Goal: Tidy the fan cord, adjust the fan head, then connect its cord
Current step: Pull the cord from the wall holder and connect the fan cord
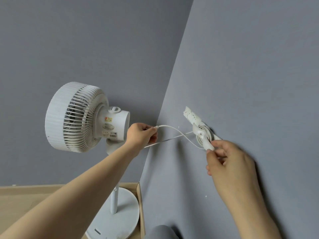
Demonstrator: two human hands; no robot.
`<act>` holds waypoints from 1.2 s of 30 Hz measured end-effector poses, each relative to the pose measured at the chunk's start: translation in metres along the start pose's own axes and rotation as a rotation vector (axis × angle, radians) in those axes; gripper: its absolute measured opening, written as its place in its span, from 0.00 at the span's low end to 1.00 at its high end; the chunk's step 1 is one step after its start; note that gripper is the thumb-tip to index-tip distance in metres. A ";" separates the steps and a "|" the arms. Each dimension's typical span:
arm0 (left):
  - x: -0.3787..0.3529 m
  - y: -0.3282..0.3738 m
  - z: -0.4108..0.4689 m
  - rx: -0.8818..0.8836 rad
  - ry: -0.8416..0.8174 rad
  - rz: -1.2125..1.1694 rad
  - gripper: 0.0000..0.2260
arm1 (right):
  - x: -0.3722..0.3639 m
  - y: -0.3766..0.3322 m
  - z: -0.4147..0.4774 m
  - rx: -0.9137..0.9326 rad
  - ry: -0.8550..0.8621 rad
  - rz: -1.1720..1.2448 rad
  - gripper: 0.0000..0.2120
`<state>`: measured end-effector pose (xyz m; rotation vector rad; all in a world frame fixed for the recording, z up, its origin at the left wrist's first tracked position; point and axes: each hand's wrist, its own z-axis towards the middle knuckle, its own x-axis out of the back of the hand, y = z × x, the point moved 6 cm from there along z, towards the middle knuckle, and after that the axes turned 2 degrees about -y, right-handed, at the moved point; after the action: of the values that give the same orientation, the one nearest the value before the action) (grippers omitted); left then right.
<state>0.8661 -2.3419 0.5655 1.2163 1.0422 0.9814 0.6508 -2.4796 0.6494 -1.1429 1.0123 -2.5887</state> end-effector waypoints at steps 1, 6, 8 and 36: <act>-0.002 0.001 0.003 0.010 0.001 -0.011 0.07 | -0.002 0.003 -0.002 0.000 -0.002 -0.006 0.09; -0.013 0.013 0.014 0.018 0.002 -0.036 0.08 | -0.006 0.012 -0.012 0.012 0.017 0.013 0.11; -0.015 0.019 0.018 0.022 0.003 -0.030 0.08 | -0.007 0.012 -0.014 0.024 0.030 0.053 0.13; -0.047 0.088 0.024 -0.121 -0.021 0.068 0.06 | -0.024 0.024 -0.033 0.007 -0.009 0.376 0.23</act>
<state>0.8750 -2.3844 0.6587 1.1660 0.9171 1.0668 0.6414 -2.4714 0.6040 -0.8626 1.0939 -2.2852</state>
